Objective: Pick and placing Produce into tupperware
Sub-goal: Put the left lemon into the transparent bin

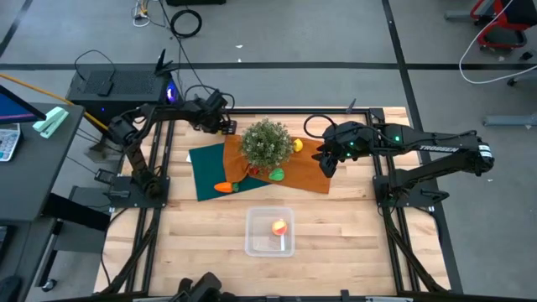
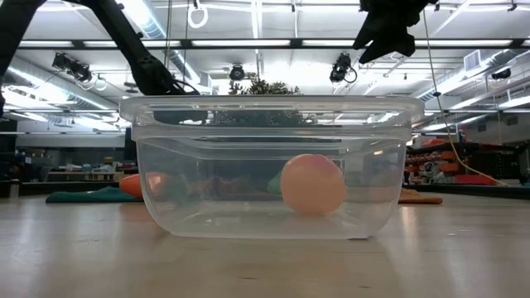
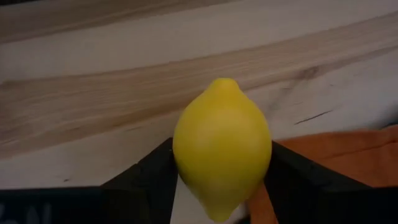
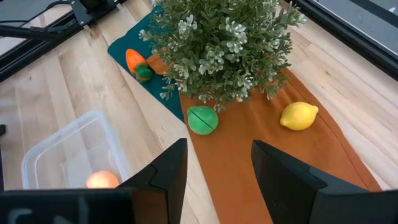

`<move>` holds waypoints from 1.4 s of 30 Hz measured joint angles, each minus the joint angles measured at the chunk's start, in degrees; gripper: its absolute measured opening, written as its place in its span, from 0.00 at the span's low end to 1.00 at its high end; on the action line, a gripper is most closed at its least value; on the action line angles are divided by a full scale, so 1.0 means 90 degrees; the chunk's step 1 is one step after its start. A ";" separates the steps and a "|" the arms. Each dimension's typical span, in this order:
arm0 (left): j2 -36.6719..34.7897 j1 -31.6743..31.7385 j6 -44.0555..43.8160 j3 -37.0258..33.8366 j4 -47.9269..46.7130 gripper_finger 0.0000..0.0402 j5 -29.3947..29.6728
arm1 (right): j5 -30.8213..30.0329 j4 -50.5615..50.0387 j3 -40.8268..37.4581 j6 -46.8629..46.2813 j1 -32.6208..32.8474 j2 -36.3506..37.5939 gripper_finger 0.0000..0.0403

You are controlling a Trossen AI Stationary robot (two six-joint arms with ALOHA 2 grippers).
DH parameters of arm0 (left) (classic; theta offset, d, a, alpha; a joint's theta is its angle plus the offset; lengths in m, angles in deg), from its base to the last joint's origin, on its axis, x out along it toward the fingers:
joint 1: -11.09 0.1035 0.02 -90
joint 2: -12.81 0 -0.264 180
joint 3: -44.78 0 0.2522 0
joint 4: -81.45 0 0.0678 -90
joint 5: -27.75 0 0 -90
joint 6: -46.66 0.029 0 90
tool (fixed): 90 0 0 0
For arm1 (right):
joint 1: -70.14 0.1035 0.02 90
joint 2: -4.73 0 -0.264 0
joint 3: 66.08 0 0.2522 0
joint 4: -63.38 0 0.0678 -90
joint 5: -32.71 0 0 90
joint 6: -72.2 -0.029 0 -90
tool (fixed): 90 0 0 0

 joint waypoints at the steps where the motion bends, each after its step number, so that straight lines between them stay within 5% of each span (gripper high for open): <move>1: 0.0005 0.0000 0.0055 0.0027 0.0012 0.51 -0.0062 | 0.0000 0.0000 0.0000 0.0000 0.0000 0.0000 0.36; 12: -0.0001 -0.0005 0.0486 0.1246 -0.0327 0.51 -0.0525 | 0.0002 -0.0002 0.0000 -0.0007 0.0000 0.0000 0.36; 22: -0.0020 -0.0005 0.1322 0.3183 -0.1798 0.51 -0.0567 | 0.0002 0.0000 0.0000 -0.0019 0.0000 0.0000 0.36; 33: -0.0020 -0.0068 0.1857 0.4541 -0.3184 0.51 -0.1423 | -0.0027 -0.0002 0.0000 -0.0019 0.0000 0.0000 0.36; 42: -0.0027 -0.0726 0.2325 0.5876 -0.4421 0.51 -0.1410 | -0.0034 -0.0030 0.0000 -0.0017 0.0000 0.0000 0.36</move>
